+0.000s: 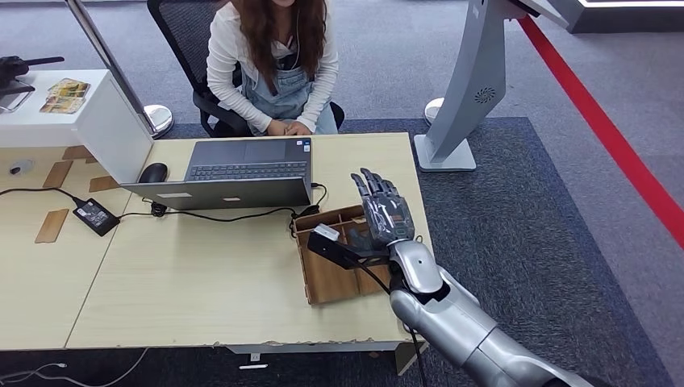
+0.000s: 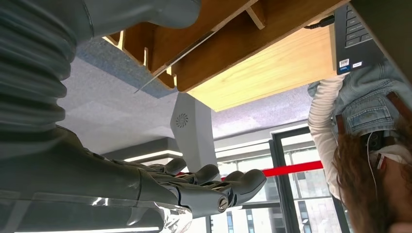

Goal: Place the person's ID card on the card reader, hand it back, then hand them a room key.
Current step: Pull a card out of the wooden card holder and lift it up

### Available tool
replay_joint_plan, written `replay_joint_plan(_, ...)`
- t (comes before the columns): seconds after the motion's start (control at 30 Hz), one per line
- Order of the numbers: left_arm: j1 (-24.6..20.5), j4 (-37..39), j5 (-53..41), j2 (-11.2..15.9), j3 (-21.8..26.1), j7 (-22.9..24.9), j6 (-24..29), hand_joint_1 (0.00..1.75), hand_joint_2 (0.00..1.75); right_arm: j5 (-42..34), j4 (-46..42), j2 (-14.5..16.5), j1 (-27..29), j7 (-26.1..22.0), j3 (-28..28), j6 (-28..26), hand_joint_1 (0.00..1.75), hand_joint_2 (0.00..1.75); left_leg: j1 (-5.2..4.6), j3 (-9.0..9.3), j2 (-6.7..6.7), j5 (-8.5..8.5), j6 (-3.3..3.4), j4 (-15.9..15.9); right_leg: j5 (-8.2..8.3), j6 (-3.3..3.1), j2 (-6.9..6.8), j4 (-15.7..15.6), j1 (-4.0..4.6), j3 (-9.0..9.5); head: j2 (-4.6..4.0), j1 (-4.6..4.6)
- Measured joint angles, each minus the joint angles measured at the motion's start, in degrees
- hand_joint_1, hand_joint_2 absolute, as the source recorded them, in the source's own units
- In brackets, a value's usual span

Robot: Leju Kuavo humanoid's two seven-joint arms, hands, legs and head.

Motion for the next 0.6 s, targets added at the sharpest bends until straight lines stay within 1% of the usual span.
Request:
replay_joint_plan(0.13, 0.0, 0.0, 0.0, 0.0, 0.0, 0.0, 0.1, 0.00, 0.00, 0.1, 0.0, 0.0, 0.0, 0.2, 0.0, 0.0, 0.31, 1.75, 0.00, 0.03, 0.00, 0.00, 0.00, 0.0, 0.00, 0.00, 0.00, 0.0, 0.00, 0.00, 0.00, 0.00)
replay_joint_plan(0.2, 0.0, 0.0, 0.0, 0.0, 0.0, 0.0, 0.1, 0.00, 0.00, 0.2, 0.0, 0.0, 0.0, 0.2, 0.0, 0.0, 0.36, 1.75, 0.00, 0.03, 0.00, 0.00, 0.00, 0.0, 0.00, 0.00, 0.00, 0.0, 0.00, 0.00, -0.01, 0.00)
replay_joint_plan(0.3, 0.0, 0.0, 0.1, 0.0, 0.0, 0.0, 0.1, 0.00, 0.00, 0.5, 0.0, 0.0, 0.0, 0.4, 0.0, 0.1, 0.49, 1.75, 0.00, 0.04, 0.00, 0.00, 0.00, 0.0, 0.00, 0.00, 0.00, 0.0, 0.00, 0.00, 0.00, 0.00)
replay_joint_plan(0.43, 0.0, 0.0, 0.2, 0.0, 0.0, 0.0, 0.1, 0.00, 0.00, 1.3, 0.0, -0.1, 0.1, 0.9, 0.0, 0.2, 0.72, 1.75, 0.00, 0.04, 0.00, 0.00, 0.00, 0.0, 0.00, 0.00, 0.00, 0.0, 0.00, 0.00, 0.01, -0.01)
replay_joint_plan(0.47, 0.0, 0.0, 0.2, 0.0, 0.0, 0.0, 0.1, 0.00, 0.00, 1.5, 0.0, -0.1, 0.1, 1.0, 0.0, 0.2, 0.74, 1.75, 0.00, 0.04, 0.00, 0.00, 0.00, 0.0, 0.00, 0.00, 0.00, 0.0, 0.00, 0.00, 0.01, -0.01)
replay_joint_plan(0.6, 0.0, 0.0, 0.2, 0.0, 0.0, 0.0, 0.1, 0.00, 0.00, 2.3, 0.0, -0.3, 0.1, 1.4, 0.1, 0.3, 0.73, 1.75, 0.00, 0.04, 0.00, 0.00, 0.00, 0.0, 0.00, 0.00, 0.00, 0.0, 0.00, 0.00, 0.01, 0.00)
